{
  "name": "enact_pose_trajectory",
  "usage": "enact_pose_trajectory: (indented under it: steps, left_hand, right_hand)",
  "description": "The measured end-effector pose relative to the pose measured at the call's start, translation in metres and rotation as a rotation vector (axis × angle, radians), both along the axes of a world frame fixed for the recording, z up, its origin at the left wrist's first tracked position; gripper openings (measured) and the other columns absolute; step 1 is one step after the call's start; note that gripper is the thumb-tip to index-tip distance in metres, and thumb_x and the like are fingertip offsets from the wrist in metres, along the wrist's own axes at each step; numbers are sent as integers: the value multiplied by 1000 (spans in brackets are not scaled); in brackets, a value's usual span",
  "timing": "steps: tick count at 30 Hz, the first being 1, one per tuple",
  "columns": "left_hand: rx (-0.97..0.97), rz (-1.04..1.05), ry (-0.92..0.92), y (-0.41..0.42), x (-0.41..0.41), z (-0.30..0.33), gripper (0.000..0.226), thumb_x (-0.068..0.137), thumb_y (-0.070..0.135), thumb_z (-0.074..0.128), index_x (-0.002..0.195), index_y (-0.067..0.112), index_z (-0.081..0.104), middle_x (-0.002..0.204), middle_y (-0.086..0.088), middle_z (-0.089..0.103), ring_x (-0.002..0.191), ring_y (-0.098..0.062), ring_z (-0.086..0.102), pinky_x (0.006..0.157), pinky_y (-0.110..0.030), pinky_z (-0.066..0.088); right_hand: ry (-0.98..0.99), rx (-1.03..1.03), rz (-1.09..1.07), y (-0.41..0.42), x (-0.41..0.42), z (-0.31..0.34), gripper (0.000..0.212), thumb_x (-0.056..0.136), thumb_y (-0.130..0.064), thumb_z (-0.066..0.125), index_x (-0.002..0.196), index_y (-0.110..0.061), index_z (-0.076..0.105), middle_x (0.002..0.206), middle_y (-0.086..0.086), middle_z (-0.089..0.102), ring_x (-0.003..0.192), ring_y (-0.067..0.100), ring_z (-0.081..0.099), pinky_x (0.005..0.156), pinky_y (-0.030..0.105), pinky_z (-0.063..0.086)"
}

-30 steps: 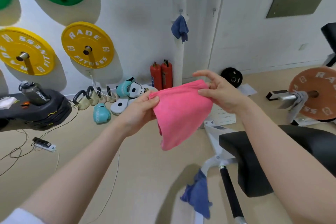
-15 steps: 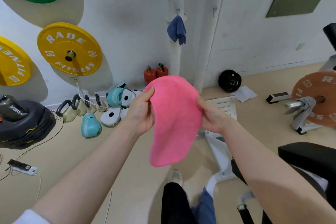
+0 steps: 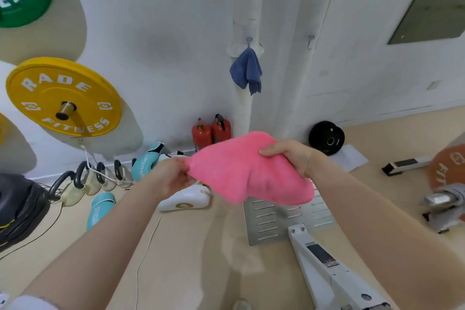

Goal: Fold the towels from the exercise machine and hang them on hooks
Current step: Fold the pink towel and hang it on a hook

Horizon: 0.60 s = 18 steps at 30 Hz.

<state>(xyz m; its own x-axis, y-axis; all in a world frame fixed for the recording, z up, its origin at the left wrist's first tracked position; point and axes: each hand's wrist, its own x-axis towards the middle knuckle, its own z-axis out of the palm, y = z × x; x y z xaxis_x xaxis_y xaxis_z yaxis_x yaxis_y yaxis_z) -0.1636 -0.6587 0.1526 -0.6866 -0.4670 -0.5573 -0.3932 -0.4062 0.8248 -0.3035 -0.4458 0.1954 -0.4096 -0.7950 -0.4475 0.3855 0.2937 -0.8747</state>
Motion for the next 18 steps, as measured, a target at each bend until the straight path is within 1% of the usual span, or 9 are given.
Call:
enact_pose_trajectory:
  steps: [2, 3, 5, 8, 10, 13, 14, 16, 18]
  left_hand:
    - [-306, -116, -106, -6, -24, -8, 29, 92, 0, 40, 118, 9, 50, 96, -1, 61, 91, -17, 53, 78, -27, 41]
    - [-410, -177, -30, -7, -37, -3, 34, 92, 1, 40, 122, 14, 50, 111, 3, 57, 104, -13, 49, 86, -26, 37]
    - [-440, -395, 179, -10, -65, 13, 39, 94, 3, 39, 125, 24, 50, 127, 12, 52, 113, -2, 47, 95, -20, 34]
    - [-382, -887, 251, -22, -110, 24, 40, 90, 8, 50, 122, 31, 55, 120, 15, 60, 103, 4, 55, 91, -16, 42]
    - [-319, -1102, 235, -39, -143, 24, 41, 79, 11, 57, 116, 29, 59, 109, 17, 66, 100, 1, 59, 89, -18, 44]
    - [-337, -1261, 165, -69, -194, 20, 35, 72, 19, 69, 106, 20, 65, 93, 10, 69, 87, -9, 61, 84, -30, 43]
    - [-344, -1283, 146, -79, -209, 19, 31, 73, 20, 71, 104, 19, 66, 90, 8, 69, 84, -11, 62, 81, -29, 47]
    - [-362, -1305, 120, -101, -238, 22, 29, 74, 24, 72, 102, 16, 68, 91, 3, 71, 85, -15, 66, 79, -29, 53]
    - [-421, -1326, 92, -123, -264, 23, 36, 71, 34, 73, 103, 17, 69, 97, -3, 71, 90, -18, 66, 85, -35, 52]
  right_hand:
    - [-20, 59, 41, -18, -17, -1, 29, 62, -9, 61, 91, -7, 64, 78, 8, 70, 74, 21, 66, 78, 34, 50]
    - [-19, 88, 84, -26, -27, -3, 31, 62, -10, 59, 92, -6, 64, 81, 9, 69, 76, 22, 65, 79, 34, 51]
    - [-27, 146, 199, -38, -45, -3, 33, 61, -9, 58, 93, -7, 63, 81, 7, 71, 74, 20, 66, 77, 31, 54]
    - [-100, 138, 379, -52, -72, 5, 34, 67, 1, 50, 95, -14, 61, 77, 0, 73, 70, 14, 69, 68, 24, 56]
    - [-80, 169, 424, -61, -94, 11, 40, 58, 2, 52, 94, -12, 61, 76, 0, 73, 69, 12, 69, 65, 22, 56]
    - [25, 277, 393, -81, -133, 12, 52, 42, -7, 61, 94, -5, 61, 76, 3, 70, 71, 15, 66, 69, 24, 55]
    - [63, 313, 364, -88, -146, 13, 54, 40, -9, 62, 94, -5, 61, 77, 4, 69, 73, 17, 64, 71, 26, 53]
    - [106, 367, 286, -103, -171, 17, 42, 45, -6, 59, 87, -9, 63, 74, 3, 68, 75, 20, 61, 74, 28, 50]
    - [170, 430, 208, -114, -196, 19, 38, 51, -5, 52, 86, -10, 64, 79, 6, 68, 79, 23, 59, 80, 32, 49]
